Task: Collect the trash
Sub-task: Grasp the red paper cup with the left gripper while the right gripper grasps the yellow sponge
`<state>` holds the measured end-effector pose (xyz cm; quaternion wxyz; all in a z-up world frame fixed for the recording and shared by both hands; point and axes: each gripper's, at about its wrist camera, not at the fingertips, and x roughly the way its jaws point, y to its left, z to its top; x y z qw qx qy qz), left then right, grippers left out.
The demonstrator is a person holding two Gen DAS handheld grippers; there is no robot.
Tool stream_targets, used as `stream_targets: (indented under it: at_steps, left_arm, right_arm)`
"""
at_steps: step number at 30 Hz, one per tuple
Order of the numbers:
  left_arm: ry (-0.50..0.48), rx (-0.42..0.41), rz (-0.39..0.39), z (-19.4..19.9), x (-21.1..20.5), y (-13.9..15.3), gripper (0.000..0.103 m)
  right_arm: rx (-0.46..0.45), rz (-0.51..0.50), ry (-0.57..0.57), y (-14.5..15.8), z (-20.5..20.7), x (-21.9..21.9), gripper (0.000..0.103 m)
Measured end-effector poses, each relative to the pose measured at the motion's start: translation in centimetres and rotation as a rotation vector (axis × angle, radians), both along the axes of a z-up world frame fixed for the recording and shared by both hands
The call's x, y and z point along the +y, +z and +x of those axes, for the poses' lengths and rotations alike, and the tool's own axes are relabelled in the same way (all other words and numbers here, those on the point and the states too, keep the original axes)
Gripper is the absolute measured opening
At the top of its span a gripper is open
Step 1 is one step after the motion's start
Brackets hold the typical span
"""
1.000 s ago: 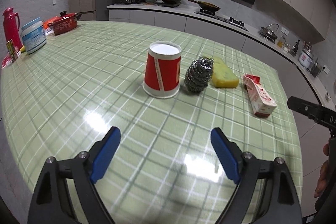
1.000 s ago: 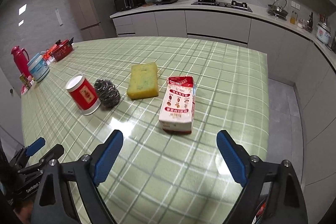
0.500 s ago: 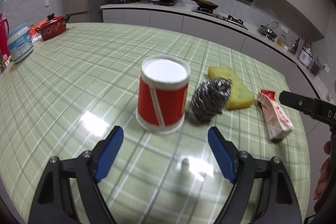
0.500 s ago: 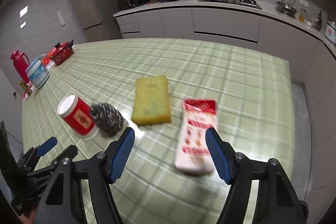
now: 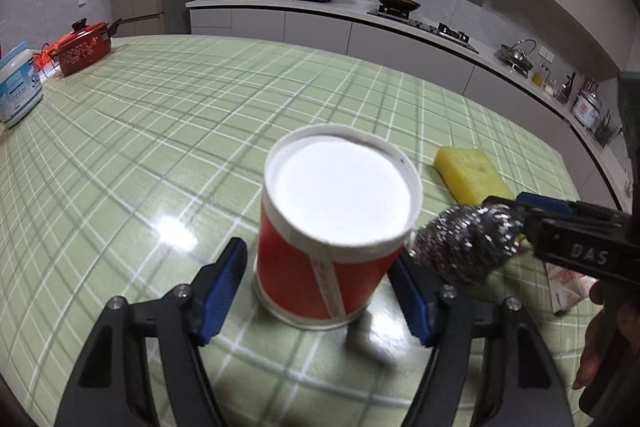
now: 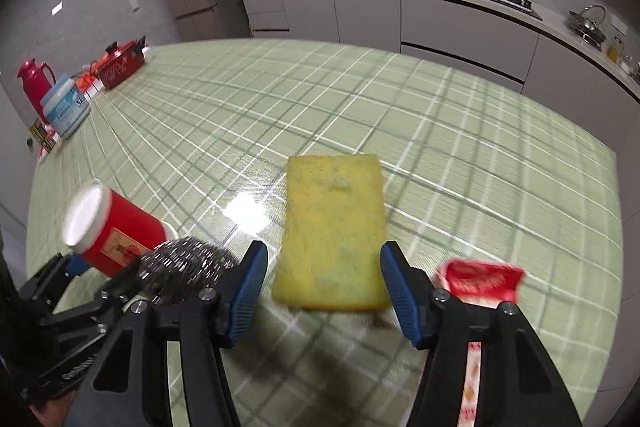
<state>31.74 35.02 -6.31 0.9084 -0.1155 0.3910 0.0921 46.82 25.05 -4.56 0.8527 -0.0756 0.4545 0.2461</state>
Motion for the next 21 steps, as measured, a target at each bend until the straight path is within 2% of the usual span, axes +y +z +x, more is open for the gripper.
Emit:
stream_targets:
  at_steps: [11, 14, 21]
  left_arm:
    - [-0.032, 0.012, 0.002, 1.2, -0.1, -0.2, 0.063]
    - [-0.048, 0.007, 0.015, 1.2, -0.5, 0.0, 0.057]
    - [-0.050, -0.026, 0.048, 0.5, -1.1, 1.2, 0.057]
  right_arm:
    - [0.016, -0.072, 0.026, -1.7, 2.1, 1.4, 0.061]
    - [0.021, -0.053, 0.031, -1.4, 2.0, 1.2, 0.054]
    - [-0.020, -0.019, 0.029, 0.2, 0.4, 0.3, 0.051]
